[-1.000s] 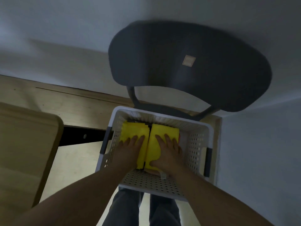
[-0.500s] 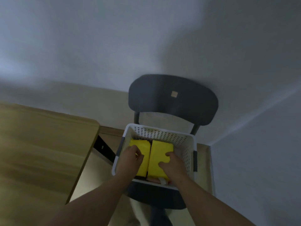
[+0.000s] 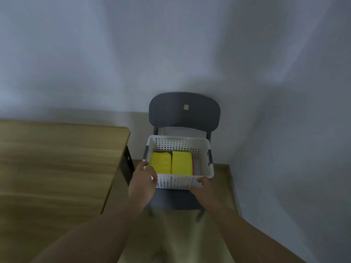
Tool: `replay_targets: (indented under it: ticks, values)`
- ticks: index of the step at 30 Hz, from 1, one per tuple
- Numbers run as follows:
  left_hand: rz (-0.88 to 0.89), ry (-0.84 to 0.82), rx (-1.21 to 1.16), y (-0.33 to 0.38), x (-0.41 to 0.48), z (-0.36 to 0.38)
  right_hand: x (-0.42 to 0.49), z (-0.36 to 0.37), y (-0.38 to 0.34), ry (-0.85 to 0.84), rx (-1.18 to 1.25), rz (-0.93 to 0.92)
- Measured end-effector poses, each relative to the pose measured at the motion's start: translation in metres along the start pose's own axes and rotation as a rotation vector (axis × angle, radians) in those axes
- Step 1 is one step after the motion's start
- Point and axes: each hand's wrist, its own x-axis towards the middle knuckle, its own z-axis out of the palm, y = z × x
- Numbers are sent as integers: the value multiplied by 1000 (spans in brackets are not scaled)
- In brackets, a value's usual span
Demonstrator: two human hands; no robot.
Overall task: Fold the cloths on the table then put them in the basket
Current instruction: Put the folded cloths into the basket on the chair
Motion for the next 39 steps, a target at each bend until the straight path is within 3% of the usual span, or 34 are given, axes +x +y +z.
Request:
replay_targets:
  ticks: [4,10,16,22,26,34,39]
  values:
    - [-6,67,-30,22,-62,9,-47,-10,29,30,31,-104]
    - [-20,73,-76,55,-184,43,-151,-28,94,43,246,-96]
    - [-79,21,-70,59,-320,56,-265,-43,148,3,64,21]
    - [-125,98,-80,53,-399,26,-341,-18,172,17,122,26]
    - [-109,156,-167,16,-465,1,-401,31,183,22,161,26]
    - [-192,137,-246,-113,-604,-50,-562,165,188,-121,304,88]
    - [-252,143,-250,-153,-658,-81,-623,204,191,-176,294,88]
